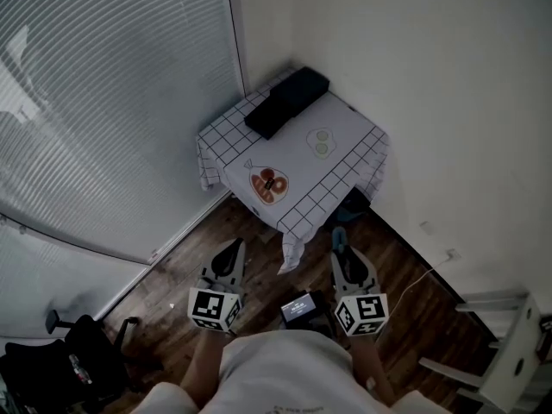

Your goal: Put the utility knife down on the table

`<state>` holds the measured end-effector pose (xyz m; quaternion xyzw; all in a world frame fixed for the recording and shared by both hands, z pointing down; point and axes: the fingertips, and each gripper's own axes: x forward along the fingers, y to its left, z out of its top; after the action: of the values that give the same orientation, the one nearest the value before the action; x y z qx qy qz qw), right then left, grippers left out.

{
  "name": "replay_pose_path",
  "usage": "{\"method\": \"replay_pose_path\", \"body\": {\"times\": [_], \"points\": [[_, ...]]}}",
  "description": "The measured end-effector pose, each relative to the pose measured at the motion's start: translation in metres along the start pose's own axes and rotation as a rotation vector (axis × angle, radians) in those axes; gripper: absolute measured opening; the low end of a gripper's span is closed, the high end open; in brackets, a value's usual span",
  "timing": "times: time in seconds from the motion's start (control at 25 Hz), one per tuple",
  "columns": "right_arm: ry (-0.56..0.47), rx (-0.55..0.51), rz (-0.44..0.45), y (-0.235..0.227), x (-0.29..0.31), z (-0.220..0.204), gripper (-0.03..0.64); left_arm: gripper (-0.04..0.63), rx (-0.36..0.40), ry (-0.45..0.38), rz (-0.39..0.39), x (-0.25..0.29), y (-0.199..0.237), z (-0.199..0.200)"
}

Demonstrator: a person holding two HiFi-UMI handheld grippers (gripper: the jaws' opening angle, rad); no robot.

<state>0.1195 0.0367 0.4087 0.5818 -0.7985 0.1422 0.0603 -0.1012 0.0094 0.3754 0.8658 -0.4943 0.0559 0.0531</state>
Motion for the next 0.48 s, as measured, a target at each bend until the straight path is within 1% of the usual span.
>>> {"method": "replay_pose_path", "body": {"times": [0.2,0.32,0.48], "points": [[0.01,-0.003,0.019,-0.016,0.018,0.004,0.137,0.008,0.008,-0.004,0.02,0.026,0.002,0.007],[0.013,-0.046,0.036,-0.019,0.032,0.009,0.137,0.008,0.0,-0.028,0.035,0.038,0.005,0.015],[0.021,-0.067,0.036,-0.019,0.042,0.012,0.137,0.008,0.009,-0.018,0.026,0.045,0.003,0.016]]}}
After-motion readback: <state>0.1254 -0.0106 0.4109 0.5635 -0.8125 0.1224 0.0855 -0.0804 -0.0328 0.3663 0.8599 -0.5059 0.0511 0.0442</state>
